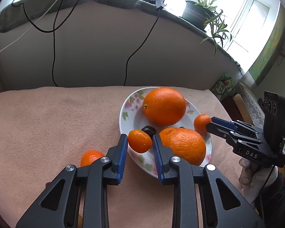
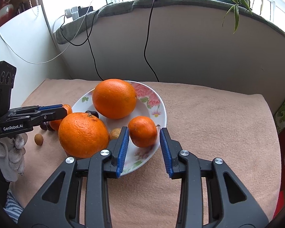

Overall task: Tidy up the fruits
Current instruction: 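Open the right gripper over the plate while the left gripper releases its mandarin there, then move both grippers toward the remaining kiwi and dark plums on the towel, then grasp the brown kiwi with the right gripper while the left gripper grasps a dark plum, then carry the kiwi over the plate with the right gripper while the left gripper carries the plum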

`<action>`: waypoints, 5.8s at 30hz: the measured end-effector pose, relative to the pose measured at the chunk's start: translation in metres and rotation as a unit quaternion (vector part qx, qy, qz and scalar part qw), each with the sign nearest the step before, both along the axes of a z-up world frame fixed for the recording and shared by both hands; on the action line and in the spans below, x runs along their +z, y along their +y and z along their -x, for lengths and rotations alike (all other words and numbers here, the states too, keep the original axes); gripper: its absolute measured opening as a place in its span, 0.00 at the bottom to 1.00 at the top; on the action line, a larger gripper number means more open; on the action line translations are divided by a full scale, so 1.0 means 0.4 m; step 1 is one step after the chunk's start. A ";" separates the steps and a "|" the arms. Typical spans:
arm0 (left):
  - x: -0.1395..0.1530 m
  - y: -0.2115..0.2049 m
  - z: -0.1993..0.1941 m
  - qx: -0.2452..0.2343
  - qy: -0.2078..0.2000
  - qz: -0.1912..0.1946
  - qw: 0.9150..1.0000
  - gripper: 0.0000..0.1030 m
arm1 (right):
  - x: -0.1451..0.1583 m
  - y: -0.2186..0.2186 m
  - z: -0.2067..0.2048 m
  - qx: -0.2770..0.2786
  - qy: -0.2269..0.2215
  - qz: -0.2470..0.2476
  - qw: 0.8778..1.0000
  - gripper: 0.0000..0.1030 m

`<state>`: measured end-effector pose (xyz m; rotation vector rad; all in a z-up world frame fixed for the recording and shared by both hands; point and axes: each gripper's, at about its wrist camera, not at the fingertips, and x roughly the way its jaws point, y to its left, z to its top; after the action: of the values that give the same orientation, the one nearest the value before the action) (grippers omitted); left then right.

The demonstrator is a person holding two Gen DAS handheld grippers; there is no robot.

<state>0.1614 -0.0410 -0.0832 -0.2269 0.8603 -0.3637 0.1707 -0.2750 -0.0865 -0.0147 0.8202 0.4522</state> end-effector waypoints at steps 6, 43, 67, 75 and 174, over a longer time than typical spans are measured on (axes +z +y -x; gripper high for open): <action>0.011 -0.006 0.004 0.000 -0.010 -0.004 1.000 0.55 | 0.012 0.005 0.011 0.003 -0.012 0.001 1.000 0.65; 0.096 0.035 0.128 0.041 -0.081 -0.091 0.992 0.76 | 0.095 0.092 0.127 0.032 -0.041 -0.022 0.998 0.85; 0.006 0.259 0.209 0.100 -0.021 -0.033 0.994 0.49 | 0.048 0.356 0.219 0.166 -0.012 -0.029 0.986 0.85; -0.041 0.255 0.195 0.082 0.005 -0.020 0.996 0.41 | 0.009 0.427 0.227 0.195 0.008 -0.028 0.980 0.84; 0.031 0.058 0.061 0.004 -0.020 0.011 1.000 0.20 | 0.038 0.051 0.152 0.035 -0.022 -0.013 0.999 0.26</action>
<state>0.1369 -0.0178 -0.0707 -0.2430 0.8170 -0.3692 0.1099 -0.2546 -0.0713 -0.0283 0.7728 0.5270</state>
